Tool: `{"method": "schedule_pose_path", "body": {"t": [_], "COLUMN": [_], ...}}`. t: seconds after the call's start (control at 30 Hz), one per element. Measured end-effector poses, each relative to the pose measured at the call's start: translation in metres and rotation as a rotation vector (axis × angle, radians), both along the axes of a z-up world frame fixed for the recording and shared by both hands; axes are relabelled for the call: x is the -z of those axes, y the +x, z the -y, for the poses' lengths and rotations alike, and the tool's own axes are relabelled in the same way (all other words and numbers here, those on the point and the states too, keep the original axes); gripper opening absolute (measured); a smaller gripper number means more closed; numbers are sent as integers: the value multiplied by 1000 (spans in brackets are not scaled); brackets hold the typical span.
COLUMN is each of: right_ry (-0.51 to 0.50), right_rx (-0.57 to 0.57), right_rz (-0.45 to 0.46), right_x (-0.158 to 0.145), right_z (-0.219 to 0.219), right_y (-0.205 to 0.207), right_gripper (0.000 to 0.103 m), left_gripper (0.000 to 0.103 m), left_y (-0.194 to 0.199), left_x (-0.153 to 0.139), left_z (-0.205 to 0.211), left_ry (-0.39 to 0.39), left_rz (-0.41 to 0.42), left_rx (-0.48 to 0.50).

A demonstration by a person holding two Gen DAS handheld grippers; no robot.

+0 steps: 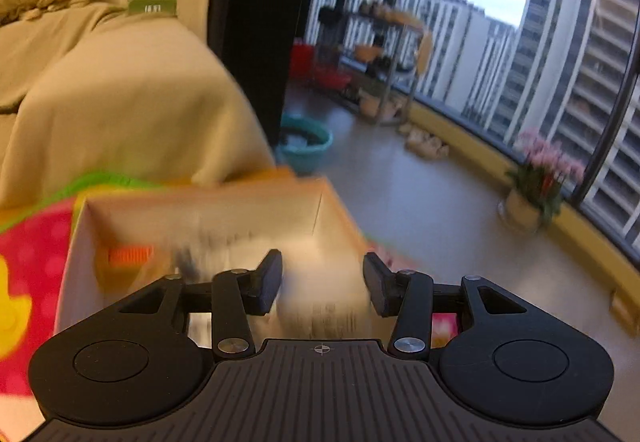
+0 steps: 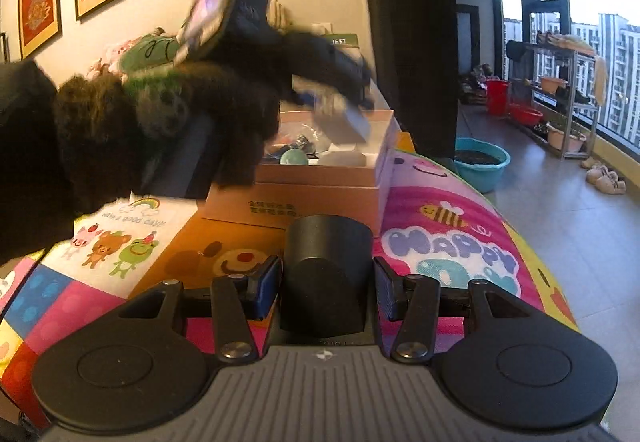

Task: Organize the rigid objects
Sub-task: 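Drop the adapter into the pink box with left tool while right tool drops the cup in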

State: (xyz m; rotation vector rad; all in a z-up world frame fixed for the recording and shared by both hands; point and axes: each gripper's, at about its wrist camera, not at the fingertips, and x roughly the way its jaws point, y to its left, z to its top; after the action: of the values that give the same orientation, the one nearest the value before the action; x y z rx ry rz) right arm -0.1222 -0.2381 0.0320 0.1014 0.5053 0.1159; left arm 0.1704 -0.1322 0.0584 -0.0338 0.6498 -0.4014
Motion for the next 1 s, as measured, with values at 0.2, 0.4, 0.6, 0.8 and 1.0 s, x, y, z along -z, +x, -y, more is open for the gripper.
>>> {"method": "schedule_pose_path", "body": {"t": [0.2,0.4,0.6,0.8,1.0], "right_ry": [24,29,8,-2,68], "right_rx": [-16,-18,-9,-67,-104], "right_rz": [-12,-24,-40,7,43], "right_x": [5,7,4,-36,-83], "right_z": [3,1,1,-2,-23], "right_y": [4,7,10,39,119], "right_gripper": [49,49,49,49,53], "left_gripper": [50,46,45,45,45], "left_y": [-20,-34,-86,-159,-173], "left_x": [3,-12,-12,5,23], "left_z": [3,-26,-82,-110,-134], "left_ry": [57,-74,-204,-43,32], "left_rz": [10,54,68,80,16], "left_rx": [37,36,-55,-20,-34]}}
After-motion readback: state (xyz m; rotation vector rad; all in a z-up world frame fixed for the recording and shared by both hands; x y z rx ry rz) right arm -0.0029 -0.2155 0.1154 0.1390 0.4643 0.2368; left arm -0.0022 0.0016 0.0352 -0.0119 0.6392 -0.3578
